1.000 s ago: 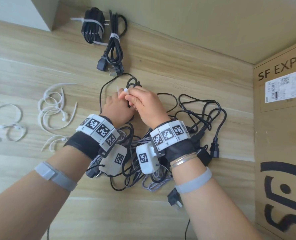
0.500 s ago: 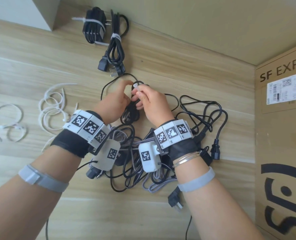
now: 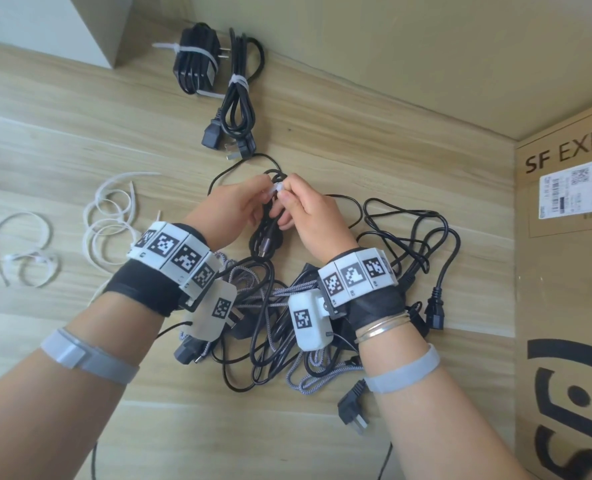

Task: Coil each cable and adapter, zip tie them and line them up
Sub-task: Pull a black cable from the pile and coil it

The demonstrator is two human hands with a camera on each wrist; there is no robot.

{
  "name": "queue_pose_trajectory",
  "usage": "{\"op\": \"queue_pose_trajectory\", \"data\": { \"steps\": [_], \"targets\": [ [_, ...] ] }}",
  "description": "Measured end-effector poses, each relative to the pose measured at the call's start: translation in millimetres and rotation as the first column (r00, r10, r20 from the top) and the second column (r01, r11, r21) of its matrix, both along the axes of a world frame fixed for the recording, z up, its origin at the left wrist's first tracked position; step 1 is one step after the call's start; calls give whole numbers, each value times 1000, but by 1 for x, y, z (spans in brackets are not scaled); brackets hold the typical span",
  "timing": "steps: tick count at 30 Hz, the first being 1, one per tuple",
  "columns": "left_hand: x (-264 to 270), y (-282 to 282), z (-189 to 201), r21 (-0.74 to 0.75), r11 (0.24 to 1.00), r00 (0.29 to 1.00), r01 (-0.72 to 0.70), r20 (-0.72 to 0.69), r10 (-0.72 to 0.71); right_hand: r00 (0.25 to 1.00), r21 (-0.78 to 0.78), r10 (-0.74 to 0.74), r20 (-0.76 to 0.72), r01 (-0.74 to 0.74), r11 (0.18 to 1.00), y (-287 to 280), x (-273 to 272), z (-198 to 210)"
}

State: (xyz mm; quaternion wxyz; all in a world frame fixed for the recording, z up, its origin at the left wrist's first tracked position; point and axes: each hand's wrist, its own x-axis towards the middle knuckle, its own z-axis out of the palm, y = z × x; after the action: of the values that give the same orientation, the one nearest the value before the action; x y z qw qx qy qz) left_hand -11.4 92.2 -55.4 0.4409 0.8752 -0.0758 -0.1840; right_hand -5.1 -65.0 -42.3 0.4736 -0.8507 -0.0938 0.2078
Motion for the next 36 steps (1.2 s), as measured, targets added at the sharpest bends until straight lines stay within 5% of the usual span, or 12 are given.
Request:
{"op": "queue_pose_trajectory", "data": {
  "steps": [21, 27, 36],
  "targets": [
    [3, 6, -9, -13, 996, 987, 83, 136, -81, 997, 27, 73, 9, -74, 997, -4, 1, 0],
    [0, 9, -7, -54, 995, 993, 88, 84, -83, 997, -22, 73, 6, -73, 997, -6, 2, 2],
    [3, 8, 1, -215, 966, 989, -147, -17, 147, 998, -49, 66, -20, -67, 997, -4, 4, 5]
  ]
}}
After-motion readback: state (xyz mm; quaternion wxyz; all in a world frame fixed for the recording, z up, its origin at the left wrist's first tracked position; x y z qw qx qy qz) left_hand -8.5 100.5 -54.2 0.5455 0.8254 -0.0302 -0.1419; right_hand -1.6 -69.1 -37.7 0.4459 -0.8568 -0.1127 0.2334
